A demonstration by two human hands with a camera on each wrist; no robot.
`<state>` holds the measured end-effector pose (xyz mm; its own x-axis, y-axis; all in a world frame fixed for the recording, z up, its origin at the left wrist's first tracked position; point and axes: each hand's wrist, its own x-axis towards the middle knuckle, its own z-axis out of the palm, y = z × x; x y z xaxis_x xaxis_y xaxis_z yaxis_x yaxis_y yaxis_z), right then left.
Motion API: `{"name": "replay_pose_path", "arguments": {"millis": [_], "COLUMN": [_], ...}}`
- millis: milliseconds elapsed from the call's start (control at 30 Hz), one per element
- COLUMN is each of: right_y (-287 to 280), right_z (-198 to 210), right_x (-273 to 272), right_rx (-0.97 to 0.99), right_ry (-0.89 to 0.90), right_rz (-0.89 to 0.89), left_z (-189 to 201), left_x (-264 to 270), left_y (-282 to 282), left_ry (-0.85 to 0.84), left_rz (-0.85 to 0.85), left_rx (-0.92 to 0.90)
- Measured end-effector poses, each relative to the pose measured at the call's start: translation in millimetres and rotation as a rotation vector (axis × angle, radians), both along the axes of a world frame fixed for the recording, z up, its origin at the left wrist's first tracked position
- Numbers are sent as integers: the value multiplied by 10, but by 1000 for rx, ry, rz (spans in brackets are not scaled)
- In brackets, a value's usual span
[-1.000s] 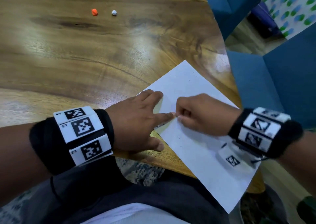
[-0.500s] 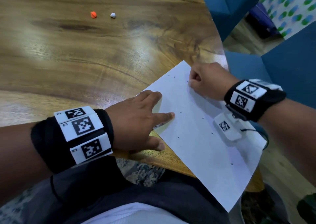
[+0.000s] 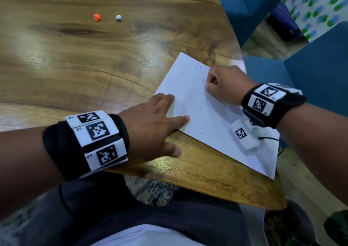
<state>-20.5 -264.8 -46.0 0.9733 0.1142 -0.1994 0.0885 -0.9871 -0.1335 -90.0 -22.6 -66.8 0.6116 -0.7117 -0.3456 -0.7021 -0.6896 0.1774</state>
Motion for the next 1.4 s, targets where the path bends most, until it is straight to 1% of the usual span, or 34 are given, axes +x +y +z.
{"name": "replay_pose_path", "arguments": {"millis": [133,200,267,367,500,600,667,700,800,900,1033,1100,1200,1267,1333,1400], "right_y": [-171,-246,-266,-157,178,424,507,514,408,280,284,394,596,696,768,792], "right_z": [27,40,50,37,34,21,-15,-27,-38,3,34,22,-3,5,32,47], "right_x": [98,11,-128,-390,-745,-815,-718,-631,-259,81,225,161,-77,-271,-415,-411], "right_rx": [149,239,286,252,211,191,131,105,67,28,24,36,64,79,91,65], "right_ry": [15,33,47,58,133,159,130,113,74,26,-10,-16,20,70,160,178], "right_rz": [-88,-126,-136,-71,102,204,238,228,131,27,-52,-5,93,183,276,316], "left_z": [43,83,115,110,43,7,0,0,-1,6,11,3,-14,-22,-26,-20], "left_x": [77,120,208,392,526,547,548,546,537,541,559,571,586,591,596,611], "left_y": [51,104,114,69,57,58,62,68,75,101,140,141,123,121,122,114], "left_ry": [34,34,28,-2,-30,-56,-66,-68,-58,-34,-52,-52,-64,-68,-71,-67], "left_rz": [16,58,104,152,179,162,159,162,170,168,146,149,147,146,136,123], "left_rx": [-39,-96,-121,-65,-67,-49,-15,-10,-14,38,107,106,116,121,115,113]}}
